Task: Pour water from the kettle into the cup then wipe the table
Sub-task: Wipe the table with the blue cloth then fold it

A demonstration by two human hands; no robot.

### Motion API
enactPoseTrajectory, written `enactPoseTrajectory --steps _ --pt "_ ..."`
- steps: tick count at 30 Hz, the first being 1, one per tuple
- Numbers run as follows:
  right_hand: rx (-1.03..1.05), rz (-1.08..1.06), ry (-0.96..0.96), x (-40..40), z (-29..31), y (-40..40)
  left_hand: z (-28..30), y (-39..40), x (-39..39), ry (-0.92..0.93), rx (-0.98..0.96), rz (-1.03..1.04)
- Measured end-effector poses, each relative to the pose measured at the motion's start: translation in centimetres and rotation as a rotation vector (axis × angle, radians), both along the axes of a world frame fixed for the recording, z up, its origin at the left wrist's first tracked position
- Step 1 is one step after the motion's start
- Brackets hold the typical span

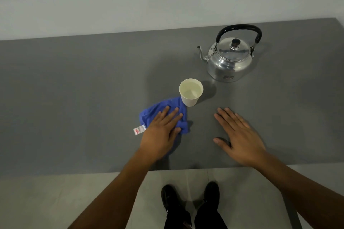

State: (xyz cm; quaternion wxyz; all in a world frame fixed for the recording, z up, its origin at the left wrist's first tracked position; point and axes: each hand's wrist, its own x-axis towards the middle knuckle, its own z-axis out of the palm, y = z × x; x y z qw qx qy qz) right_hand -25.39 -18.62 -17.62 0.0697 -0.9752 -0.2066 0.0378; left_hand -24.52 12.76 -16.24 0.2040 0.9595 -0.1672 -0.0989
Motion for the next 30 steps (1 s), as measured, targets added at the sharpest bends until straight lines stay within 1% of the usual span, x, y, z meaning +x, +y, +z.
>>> enactPoseTrajectory --steps 3,5,9,12,15,17,21,24,26,28,30 --pt "0.002 -0.009 0.004 0.0 0.1 0.1 0.1 2.1 -3.3 -0.018 -0.082 -0.181" --pt "0.006 -0.011 0.000 -0.1 0.1 0.1 0.3 4.7 -3.9 -0.041 -0.075 -0.209" --pt "0.010 -0.009 -0.003 -0.1 0.1 0.1 0.8 7.9 -1.2 -0.064 -0.050 -0.069" --pt "0.023 0.001 -0.004 0.0 0.0 0.1 0.6 6.6 2.2 -0.071 -0.056 0.082" --pt "0.055 0.002 0.005 0.0 -0.1 0.0 0.2 3.7 4.0 -0.050 -0.020 0.147" --pt "0.062 -0.004 0.009 0.0 -0.2 0.0 0.0 2.1 3.4 -0.043 -0.030 0.117" --pt "0.059 -0.017 0.012 0.0 -0.2 0.0 -0.1 1.5 -1.6 -0.015 -0.063 -0.028" --pt "0.063 -0.015 0.015 0.0 -0.2 0.0 0.2 4.9 -4.0 -0.034 -0.078 -0.217" --pt "0.066 -0.016 0.011 0.0 -0.1 0.0 0.5 8.1 -3.3 -0.055 -0.059 -0.290" --pt "0.069 -0.017 0.010 0.0 -0.1 0.0 0.8 10.3 -1.1 -0.058 -0.048 -0.248" --pt "0.075 -0.011 0.009 0.0 -0.2 0.0 1.0 10.9 1.9 -0.065 -0.047 -0.145"
